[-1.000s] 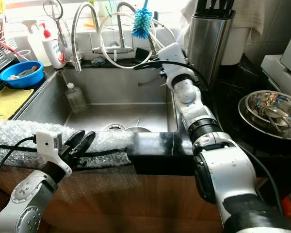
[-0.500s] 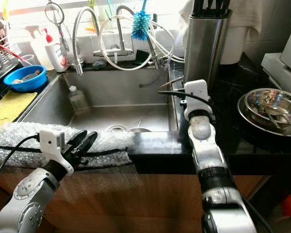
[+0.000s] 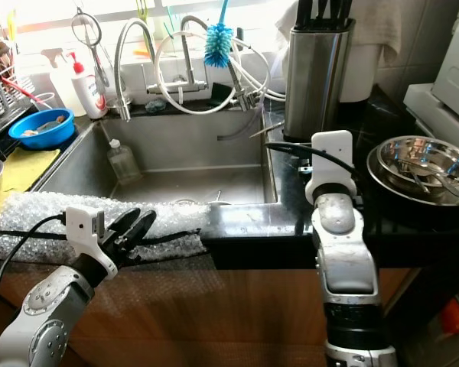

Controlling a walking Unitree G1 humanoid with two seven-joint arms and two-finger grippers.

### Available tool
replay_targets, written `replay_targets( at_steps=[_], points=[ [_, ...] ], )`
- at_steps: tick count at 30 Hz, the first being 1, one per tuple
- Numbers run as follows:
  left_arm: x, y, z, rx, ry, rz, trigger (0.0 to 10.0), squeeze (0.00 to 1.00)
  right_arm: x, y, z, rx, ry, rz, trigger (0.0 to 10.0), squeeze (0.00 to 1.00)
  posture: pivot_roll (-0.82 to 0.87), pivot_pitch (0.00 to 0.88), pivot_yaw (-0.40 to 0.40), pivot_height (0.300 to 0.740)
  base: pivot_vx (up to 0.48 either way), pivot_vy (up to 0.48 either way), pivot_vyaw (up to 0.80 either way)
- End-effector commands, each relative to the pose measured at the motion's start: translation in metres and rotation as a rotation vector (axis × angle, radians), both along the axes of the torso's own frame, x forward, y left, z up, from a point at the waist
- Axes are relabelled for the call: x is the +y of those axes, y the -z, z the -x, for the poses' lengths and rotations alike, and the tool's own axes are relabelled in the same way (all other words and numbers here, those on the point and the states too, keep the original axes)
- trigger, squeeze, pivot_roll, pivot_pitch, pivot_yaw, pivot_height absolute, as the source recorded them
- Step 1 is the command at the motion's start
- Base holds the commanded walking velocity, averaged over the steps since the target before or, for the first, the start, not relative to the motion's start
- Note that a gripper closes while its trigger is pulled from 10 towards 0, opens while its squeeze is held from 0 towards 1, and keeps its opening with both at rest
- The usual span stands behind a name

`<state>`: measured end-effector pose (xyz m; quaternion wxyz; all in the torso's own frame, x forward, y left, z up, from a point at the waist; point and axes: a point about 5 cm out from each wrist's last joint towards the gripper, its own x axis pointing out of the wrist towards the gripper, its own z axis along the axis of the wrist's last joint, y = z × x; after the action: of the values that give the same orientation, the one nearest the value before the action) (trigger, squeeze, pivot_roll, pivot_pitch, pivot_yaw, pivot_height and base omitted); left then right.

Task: Kitchen organization

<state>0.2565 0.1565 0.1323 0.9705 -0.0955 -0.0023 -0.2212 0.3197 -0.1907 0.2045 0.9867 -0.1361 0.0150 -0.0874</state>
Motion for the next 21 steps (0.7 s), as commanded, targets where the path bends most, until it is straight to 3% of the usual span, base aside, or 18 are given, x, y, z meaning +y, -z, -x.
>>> replay_targets(
  at_steps=[1,3,6,7,9,15,21],
  points=[
    [-0.003,0.005,-0.001,0.02,0.026,-0.014,10.0,0.0,0.003,0.0,0.002,0.005,-0.01,-0.024,10.0,0.0,-0.07,0.0,0.136,0.74,0.0,0.0,0.0],
    [-0.002,0.006,-0.002,0.014,-0.002,-0.017,10.0,0.0,0.006,0.002,0.004,0.018,-0.024,-0.096,10.0,0.0,-0.07,0.0,0.137,0.74,0.0,0.0,0.0],
    [0.007,0.005,-0.008,-0.02,-0.121,-0.056,10.0,0.0,0.016,0.001,0.004,-0.015,-0.071,-0.128,10.0,0.0,-0.07,0.0,0.14,0.74,0.0,0.0,0.0],
    [0.019,-0.006,-0.014,-0.093,-0.262,-0.039,10.0,0.0,0.026,-0.002,0.004,-0.049,-0.111,-0.154,10.0,0.0,-0.07,0.0,0.139,0.74,0.0,0.0,0.0],
    [0.027,-0.018,-0.019,-0.152,-0.338,-0.008,10.0,0.0,0.033,-0.004,0.004,-0.069,-0.136,-0.171,10.0,0.0,-0.06,0.0,0.135,0.74,0.0,0.0,0.0],
    [0.03,-0.058,-0.03,-0.303,-0.396,0.035,10.0,0.0,0.044,-0.002,0.003,-0.074,-0.166,-0.182,10.0,0.0,-0.05,0.0,0.129,0.74,0.0,0.0,0.0],
    [0.03,-0.057,-0.032,-0.305,-0.41,0.031,10.0,0.0,0.047,0.0,0.002,-0.082,-0.174,-0.191,10.0,0.0,-0.04,0.0,0.131,0.74,0.0,0.0,0.0]
  ],
)
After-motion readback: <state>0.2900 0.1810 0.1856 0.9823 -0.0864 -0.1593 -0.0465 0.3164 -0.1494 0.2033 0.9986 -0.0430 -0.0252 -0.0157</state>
